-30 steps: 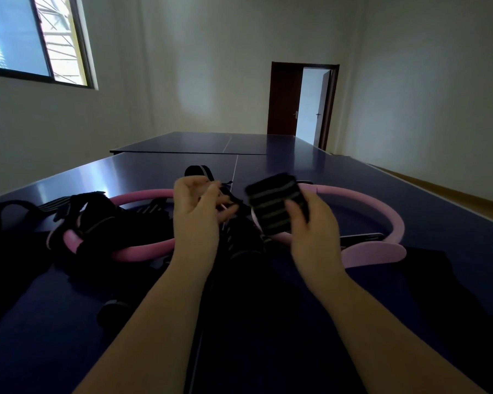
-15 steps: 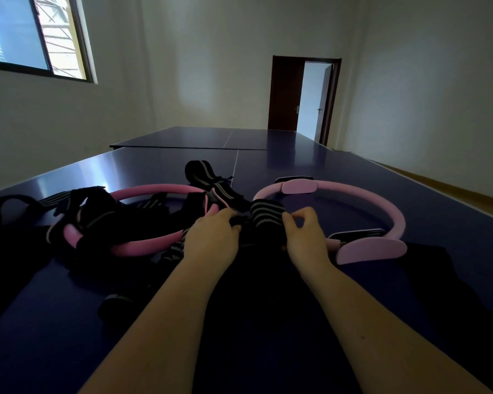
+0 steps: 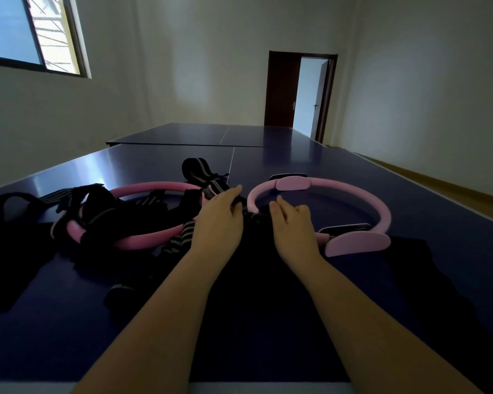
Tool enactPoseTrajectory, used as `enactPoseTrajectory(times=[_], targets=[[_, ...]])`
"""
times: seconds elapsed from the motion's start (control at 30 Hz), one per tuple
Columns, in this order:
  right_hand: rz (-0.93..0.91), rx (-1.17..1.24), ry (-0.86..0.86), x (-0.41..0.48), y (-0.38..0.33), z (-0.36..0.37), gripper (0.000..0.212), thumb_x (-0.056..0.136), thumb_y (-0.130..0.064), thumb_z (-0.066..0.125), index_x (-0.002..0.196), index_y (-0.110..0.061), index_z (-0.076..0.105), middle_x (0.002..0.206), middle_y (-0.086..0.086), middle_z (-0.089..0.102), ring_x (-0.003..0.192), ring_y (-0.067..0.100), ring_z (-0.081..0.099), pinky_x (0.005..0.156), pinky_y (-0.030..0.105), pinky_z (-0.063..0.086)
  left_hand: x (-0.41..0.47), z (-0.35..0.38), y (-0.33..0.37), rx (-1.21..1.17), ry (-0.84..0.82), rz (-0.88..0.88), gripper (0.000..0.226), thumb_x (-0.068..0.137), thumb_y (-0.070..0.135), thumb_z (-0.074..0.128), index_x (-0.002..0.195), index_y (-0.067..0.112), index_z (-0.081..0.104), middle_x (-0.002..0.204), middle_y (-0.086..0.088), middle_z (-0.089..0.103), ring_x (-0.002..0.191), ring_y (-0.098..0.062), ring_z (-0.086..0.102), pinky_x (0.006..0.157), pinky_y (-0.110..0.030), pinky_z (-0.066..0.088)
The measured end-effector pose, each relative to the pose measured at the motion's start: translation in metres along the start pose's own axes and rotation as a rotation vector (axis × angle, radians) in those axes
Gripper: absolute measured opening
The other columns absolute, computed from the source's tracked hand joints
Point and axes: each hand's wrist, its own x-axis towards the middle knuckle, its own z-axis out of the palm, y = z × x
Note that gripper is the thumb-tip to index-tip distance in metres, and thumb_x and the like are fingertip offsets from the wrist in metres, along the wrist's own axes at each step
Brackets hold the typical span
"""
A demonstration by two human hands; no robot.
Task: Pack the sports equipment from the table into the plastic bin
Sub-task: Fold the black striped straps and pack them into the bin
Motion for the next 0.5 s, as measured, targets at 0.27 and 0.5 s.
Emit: enactPoseTrajectory(times=[0.27, 0.5], targets=[[0.222, 0.403, -0.189, -0.015, -0.002, -0.043, 0.043, 0.096, -0.025, 0.056, 0.138, -0.018, 0.052, 0.133, 0.005, 0.059, 0.113, 0.023, 0.06, 0.101, 0.045, 0.049, -0.016, -0.01, 0.052, -0.422, -0.061, -0.104, 0.039, 0.097, -0.001, 0.044, 0.127, 0.015, 0.062, 0.123, 0.003, 0.064, 0.1, -0.007, 0.058, 0.079, -0.006, 0.042], [0.167, 0.364, -0.203, -0.059, 0.027, -0.109, 0.03, 0.094, -0.019, 0.06, 0.124, -0.021, 0.061, 0.12, -0.003, 0.061, 0.104, 0.012, 0.059, 0.095, 0.033, 0.051, -0.051, 0.019, 0.087, -0.731, -0.267, -0.257, 0.031, 0.097, -0.001, 0.048, 0.104, 0.022, 0.068, 0.116, -0.001, 0.069, 0.107, -0.018, 0.064, 0.098, -0.037, 0.053]])
